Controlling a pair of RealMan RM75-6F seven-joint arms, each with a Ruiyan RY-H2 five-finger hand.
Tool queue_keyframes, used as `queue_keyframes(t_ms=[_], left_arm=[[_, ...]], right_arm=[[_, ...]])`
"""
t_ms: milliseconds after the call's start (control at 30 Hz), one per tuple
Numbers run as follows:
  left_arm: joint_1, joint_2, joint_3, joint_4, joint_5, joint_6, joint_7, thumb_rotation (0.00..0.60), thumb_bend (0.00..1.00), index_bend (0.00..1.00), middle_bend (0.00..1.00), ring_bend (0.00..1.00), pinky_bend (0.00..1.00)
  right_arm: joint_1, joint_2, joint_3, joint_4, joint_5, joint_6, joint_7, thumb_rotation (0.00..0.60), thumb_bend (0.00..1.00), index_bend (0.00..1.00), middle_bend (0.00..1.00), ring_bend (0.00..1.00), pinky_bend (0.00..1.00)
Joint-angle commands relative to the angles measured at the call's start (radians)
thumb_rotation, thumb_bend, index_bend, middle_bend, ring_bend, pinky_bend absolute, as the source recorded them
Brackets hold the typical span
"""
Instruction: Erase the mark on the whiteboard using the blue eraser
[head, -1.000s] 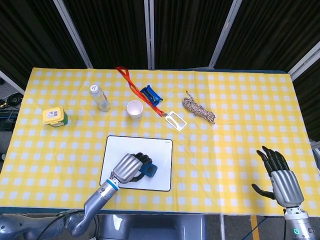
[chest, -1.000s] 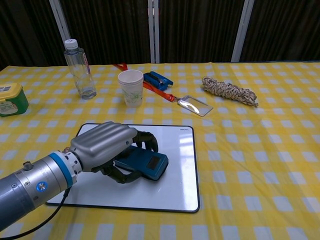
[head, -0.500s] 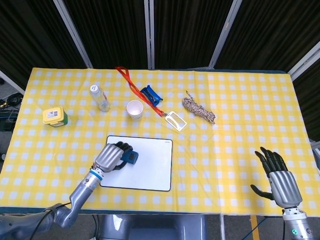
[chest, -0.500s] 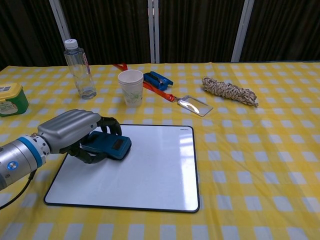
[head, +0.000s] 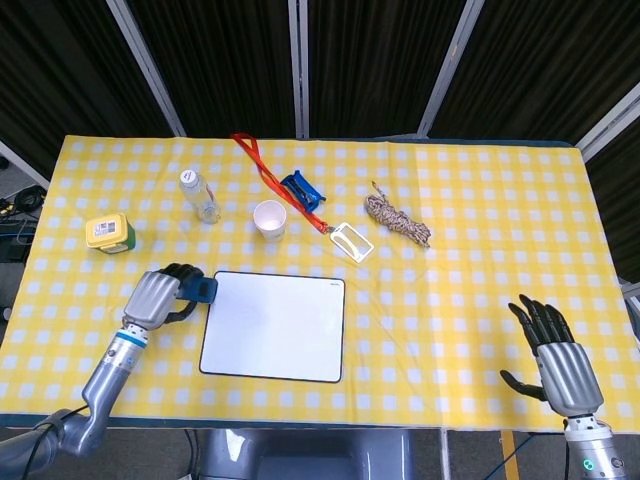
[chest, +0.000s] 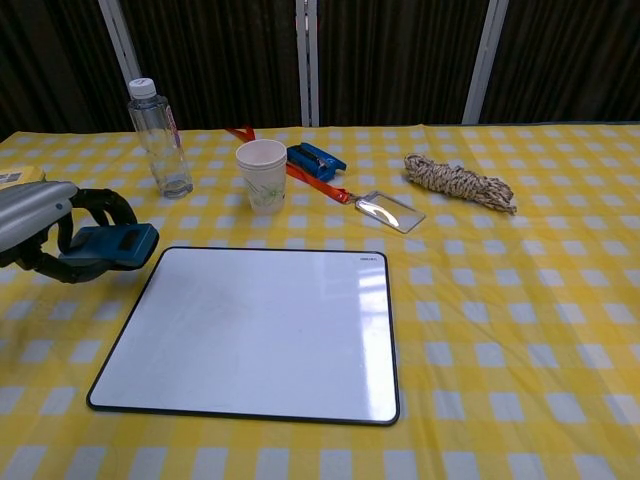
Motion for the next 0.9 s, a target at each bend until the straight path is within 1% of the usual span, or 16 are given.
queue_keyframes(t_ms=[33, 100, 200, 367, 467, 567, 633, 667, 733, 767, 800, 833, 900], left_arm=[[0.034, 0.025, 0.014, -0.007, 0.012, 0.047, 0.002, 0.6, 0.65, 0.79, 0.61, 0.58, 0.53], [0.054, 0.031, 0.022, -0.003, 0.019, 0.075, 0.009, 0.6, 0.65, 0.78, 0.61, 0.58, 0.52], [0.082, 0.037, 0.029, 0.004, 0.016, 0.099, -0.01, 0.6, 0.65, 0.76, 0.59, 0.57, 0.51], [0.107, 0.033, 0.033, 0.03, -0.002, 0.087, -0.037, 0.6, 0.65, 0.71, 0.54, 0.54, 0.49], [0.106, 0.027, 0.033, 0.038, 0.0, 0.078, -0.032, 0.6, 0.65, 0.65, 0.48, 0.49, 0.47], [0.105, 0.024, 0.035, 0.036, 0.002, 0.069, -0.025, 0.6, 0.61, 0.55, 0.36, 0.39, 0.41], [0.104, 0.026, 0.037, 0.024, 0.0, 0.056, -0.024, 0.6, 0.54, 0.46, 0.24, 0.29, 0.33], [0.104, 0.026, 0.037, 0.02, 0.0, 0.054, -0.023, 0.6, 0.52, 0.42, 0.2, 0.26, 0.3], [0.105, 0.028, 0.038, 0.011, -0.001, 0.05, -0.02, 0.6, 0.45, 0.32, 0.1, 0.15, 0.18], [0.107, 0.03, 0.038, 0.003, -0.002, 0.048, -0.018, 0.6, 0.42, 0.28, 0.06, 0.1, 0.13], [0.112, 0.035, 0.042, -0.016, -0.006, 0.041, -0.017, 0.6, 0.39, 0.22, 0.03, 0.05, 0.06], [0.114, 0.041, 0.043, -0.028, -0.01, 0.036, -0.014, 0.6, 0.36, 0.16, 0.0, 0.01, 0.02], [0.126, 0.059, 0.044, -0.072, -0.025, 0.031, -0.011, 0.6, 0.33, 0.09, 0.0, 0.0, 0.0]], right_arm=[[0.0, -0.001, -0.001, -0.001, -0.001, 0.0, -0.003, 0.6, 0.07, 0.01, 0.0, 0.0, 0.0], [-0.001, -0.001, -0.002, -0.002, -0.003, 0.001, -0.005, 0.6, 0.07, 0.01, 0.0, 0.0, 0.0], [-0.002, -0.002, -0.004, -0.003, -0.008, 0.004, -0.009, 0.6, 0.07, 0.01, 0.0, 0.0, 0.0], [-0.002, -0.007, -0.009, -0.003, -0.012, 0.0, -0.022, 0.6, 0.07, 0.01, 0.0, 0.0, 0.0], [-0.002, -0.009, -0.009, -0.002, -0.012, 0.0, -0.026, 0.6, 0.07, 0.01, 0.0, 0.0, 0.0], [-0.002, -0.009, -0.008, -0.002, -0.011, 0.001, -0.027, 0.6, 0.07, 0.01, 0.0, 0.0, 0.0], [-0.003, -0.009, -0.007, -0.002, -0.01, 0.002, -0.026, 0.6, 0.07, 0.01, 0.0, 0.0, 0.0], [-0.003, -0.008, -0.007, -0.002, -0.009, 0.002, -0.026, 0.6, 0.07, 0.01, 0.0, 0.0, 0.0], [-0.002, -0.008, -0.006, -0.002, -0.009, 0.002, -0.025, 0.6, 0.07, 0.01, 0.0, 0.0, 0.0], [-0.002, -0.007, -0.006, -0.001, -0.008, 0.002, -0.024, 0.6, 0.07, 0.01, 0.0, 0.0, 0.0], [-0.002, -0.007, -0.006, -0.001, -0.008, 0.002, -0.022, 0.6, 0.07, 0.01, 0.0, 0.0, 0.0], [-0.002, -0.006, -0.006, -0.001, -0.007, 0.002, -0.021, 0.6, 0.07, 0.01, 0.0, 0.0, 0.0], [-0.003, -0.006, -0.004, -0.001, -0.007, 0.004, -0.019, 0.6, 0.07, 0.01, 0.0, 0.0, 0.0]])
